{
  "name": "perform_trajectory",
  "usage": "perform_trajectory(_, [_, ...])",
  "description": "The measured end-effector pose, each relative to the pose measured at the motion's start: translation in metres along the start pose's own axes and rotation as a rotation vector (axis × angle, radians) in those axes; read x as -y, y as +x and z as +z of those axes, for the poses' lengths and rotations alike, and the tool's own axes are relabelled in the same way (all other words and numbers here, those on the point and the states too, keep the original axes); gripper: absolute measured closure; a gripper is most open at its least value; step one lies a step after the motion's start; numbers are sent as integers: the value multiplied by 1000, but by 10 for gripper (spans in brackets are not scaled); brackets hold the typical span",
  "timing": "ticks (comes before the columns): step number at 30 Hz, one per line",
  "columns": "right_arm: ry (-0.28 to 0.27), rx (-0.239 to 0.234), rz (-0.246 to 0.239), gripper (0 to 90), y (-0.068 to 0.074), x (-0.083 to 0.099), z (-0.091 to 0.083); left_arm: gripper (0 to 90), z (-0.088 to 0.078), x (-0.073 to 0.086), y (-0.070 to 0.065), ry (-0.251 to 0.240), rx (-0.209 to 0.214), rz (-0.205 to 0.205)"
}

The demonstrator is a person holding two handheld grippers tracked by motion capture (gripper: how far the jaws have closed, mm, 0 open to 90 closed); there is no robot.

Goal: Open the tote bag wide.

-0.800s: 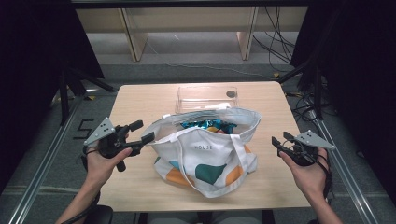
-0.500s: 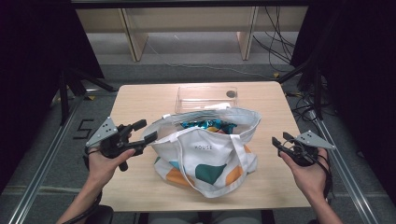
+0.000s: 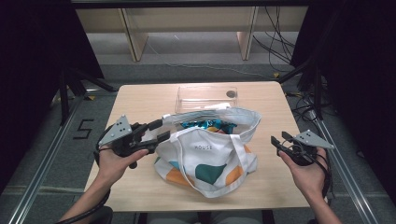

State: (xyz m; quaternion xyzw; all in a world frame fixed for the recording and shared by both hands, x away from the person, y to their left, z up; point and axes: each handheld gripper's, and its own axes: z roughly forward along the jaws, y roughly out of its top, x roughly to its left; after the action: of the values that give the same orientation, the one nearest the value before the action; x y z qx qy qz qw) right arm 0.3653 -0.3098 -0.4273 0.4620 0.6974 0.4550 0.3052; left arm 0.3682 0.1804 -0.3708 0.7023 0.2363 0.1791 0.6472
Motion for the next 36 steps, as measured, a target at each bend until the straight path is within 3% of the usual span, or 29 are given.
perform_trajectory(2, [3,10,-3,520,0,0,-1,481,7,-1,-2,18,18,7])
perform_trajectory(3, [-5,18,23,519,1,1,-1,490,11,-1,-3,31,29,13])
perform_trajectory(4, [12,11,23,518,1,1,-2,495,15,-1,-4,38,39,17])
perform_trajectory(5, [-7,-6,-2,517,-2,1,1,506,23,-2,-5,54,55,31])
perform_trajectory(10, [-8,-3,-6,516,-2,1,1,515,42,-6,-7,90,101,60])
perform_trajectory(12, [7,5,10,516,0,2,0,525,49,-7,-7,104,120,90])
perform_trajectory(17, [-4,21,38,515,2,2,1,557,62,-8,-9,140,148,114])
perform_trajectory(18, [-5,20,37,515,2,2,1,565,67,-8,-9,159,159,115])
perform_trajectory(19, [9,2,5,515,-2,1,1,566,69,-8,-9,168,165,115])
perform_trajectory(20, [18,9,34,514,0,2,0,567,71,-8,-9,177,165,121])
perform_trajectory(22, [8,10,16,515,-1,2,1,583,74,-8,-7,192,169,131])
perform_trajectory(24, [22,13,20,514,-1,2,1,607,77,-7,-7,201,170,134])
perform_trajectory(29, [-2,24,31,515,1,3,2,694,80,-7,-5,223,165,130])
perform_trajectory(31, [-1,24,31,515,0,3,3,742,81,-9,-6,238,164,144])
perform_trajectory(32, [3,4,8,514,-2,2,3,783,80,-11,-8,253,163,155])
perform_trajectory(33, [22,1,36,515,0,2,2,806,80,-11,-9,260,162,167])
perform_trajectory(36, [22,1,36,514,0,2,2,860,79,-14,-12,280,161,188])
